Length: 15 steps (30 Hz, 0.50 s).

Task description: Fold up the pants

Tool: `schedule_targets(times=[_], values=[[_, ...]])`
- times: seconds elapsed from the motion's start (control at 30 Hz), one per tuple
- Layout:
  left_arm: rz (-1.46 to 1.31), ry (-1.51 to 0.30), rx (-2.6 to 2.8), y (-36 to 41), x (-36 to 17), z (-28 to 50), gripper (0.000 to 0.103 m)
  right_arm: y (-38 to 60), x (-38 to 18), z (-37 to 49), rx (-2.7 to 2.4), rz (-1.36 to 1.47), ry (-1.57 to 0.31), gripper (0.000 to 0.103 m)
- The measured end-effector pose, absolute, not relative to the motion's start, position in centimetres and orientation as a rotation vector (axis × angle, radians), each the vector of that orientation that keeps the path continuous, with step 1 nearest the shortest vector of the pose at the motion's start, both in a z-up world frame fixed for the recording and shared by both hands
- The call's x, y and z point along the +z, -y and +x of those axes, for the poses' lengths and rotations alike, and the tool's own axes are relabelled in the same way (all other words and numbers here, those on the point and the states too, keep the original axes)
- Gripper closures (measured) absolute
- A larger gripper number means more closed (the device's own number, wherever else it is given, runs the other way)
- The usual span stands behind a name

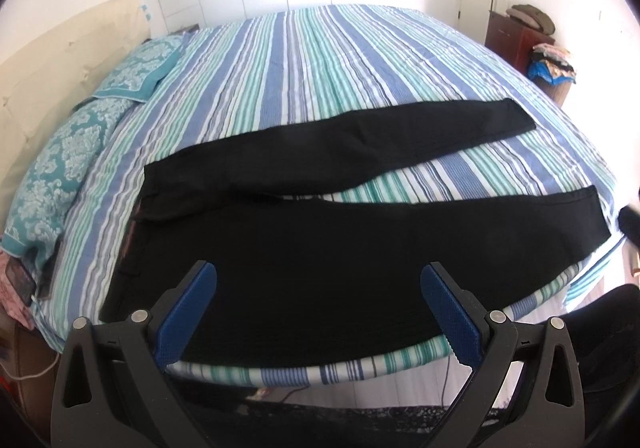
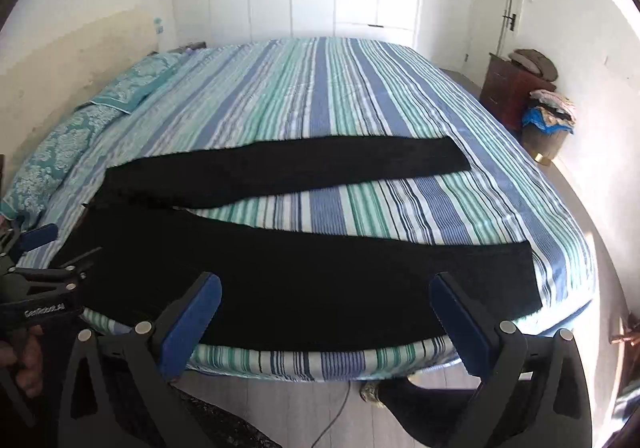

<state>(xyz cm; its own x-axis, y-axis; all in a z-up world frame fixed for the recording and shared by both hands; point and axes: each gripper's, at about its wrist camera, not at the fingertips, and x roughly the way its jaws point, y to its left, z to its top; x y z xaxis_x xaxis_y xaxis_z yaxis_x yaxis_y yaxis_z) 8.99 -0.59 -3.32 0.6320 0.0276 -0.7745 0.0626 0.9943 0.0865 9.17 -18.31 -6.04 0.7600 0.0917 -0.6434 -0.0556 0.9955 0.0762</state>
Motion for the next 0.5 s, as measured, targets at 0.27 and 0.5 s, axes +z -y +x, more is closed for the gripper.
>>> schedule_targets(times=[0.27,0.5], values=[[0.056,-0.813,0.048,-2.3,-2.6,15.2,0.001,28.0,-10.7,25.1,0.232,0.218,-0.927,0.001],[0.027,-0.889,0.080,-4.1,-7.8,16.9,0.001,42.6,-17.8,41.8,-0.030,0.218,-0.954,0.001]])
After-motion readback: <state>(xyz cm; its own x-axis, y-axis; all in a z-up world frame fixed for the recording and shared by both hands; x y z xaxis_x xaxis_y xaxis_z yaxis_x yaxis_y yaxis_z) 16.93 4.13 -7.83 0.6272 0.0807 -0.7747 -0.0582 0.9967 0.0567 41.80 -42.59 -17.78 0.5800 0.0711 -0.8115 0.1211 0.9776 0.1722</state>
